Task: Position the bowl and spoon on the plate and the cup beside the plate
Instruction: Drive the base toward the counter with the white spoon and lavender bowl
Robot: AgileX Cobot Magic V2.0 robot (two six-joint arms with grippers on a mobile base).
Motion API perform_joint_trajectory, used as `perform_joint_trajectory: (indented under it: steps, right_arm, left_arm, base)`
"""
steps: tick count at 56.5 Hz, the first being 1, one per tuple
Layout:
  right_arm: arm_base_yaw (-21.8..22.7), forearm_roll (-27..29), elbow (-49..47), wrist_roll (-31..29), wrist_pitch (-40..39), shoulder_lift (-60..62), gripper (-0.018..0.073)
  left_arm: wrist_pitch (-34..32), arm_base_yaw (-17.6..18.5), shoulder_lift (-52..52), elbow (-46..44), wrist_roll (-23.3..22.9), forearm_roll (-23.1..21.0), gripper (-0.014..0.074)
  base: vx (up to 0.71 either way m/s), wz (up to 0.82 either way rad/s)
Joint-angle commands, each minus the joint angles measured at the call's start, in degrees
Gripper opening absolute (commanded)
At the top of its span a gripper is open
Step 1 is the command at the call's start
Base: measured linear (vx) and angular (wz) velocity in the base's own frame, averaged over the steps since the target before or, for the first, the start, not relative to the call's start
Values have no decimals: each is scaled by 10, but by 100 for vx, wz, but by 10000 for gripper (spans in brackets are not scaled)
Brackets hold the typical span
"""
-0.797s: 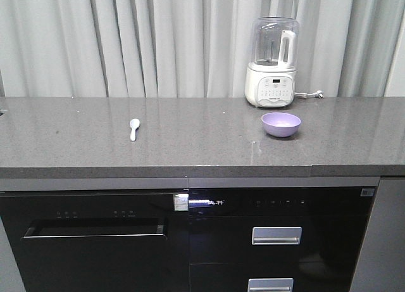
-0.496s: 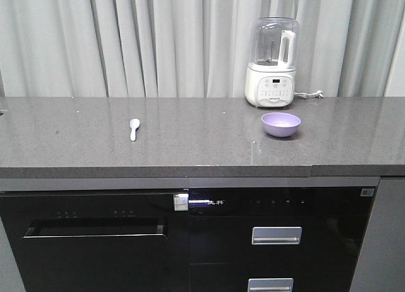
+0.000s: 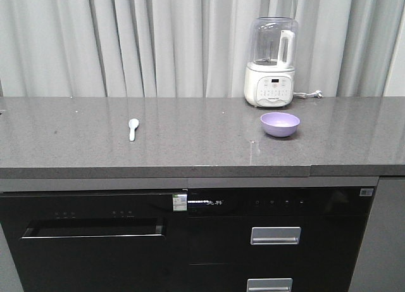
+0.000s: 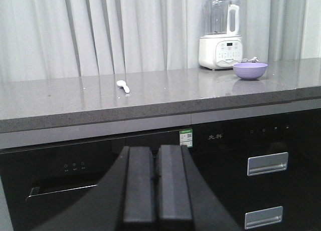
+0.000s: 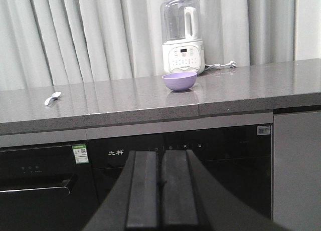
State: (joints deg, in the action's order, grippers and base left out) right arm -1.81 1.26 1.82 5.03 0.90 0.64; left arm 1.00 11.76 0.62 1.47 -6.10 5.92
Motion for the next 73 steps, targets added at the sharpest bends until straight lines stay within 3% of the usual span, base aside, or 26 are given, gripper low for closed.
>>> perform_joint_trajectory:
  steps: [1, 73]
  right_arm:
    - [4, -5, 1, -1, -51, 3, -6]
    - [4, -5, 1, -1, -51, 3, -6]
  left_arm:
    - [-45, -1, 9, -15, 0, -5, 0]
    - [-45, -1, 9, -15, 0, -5, 0]
  base:
    - [2, -3]
    - [15, -7]
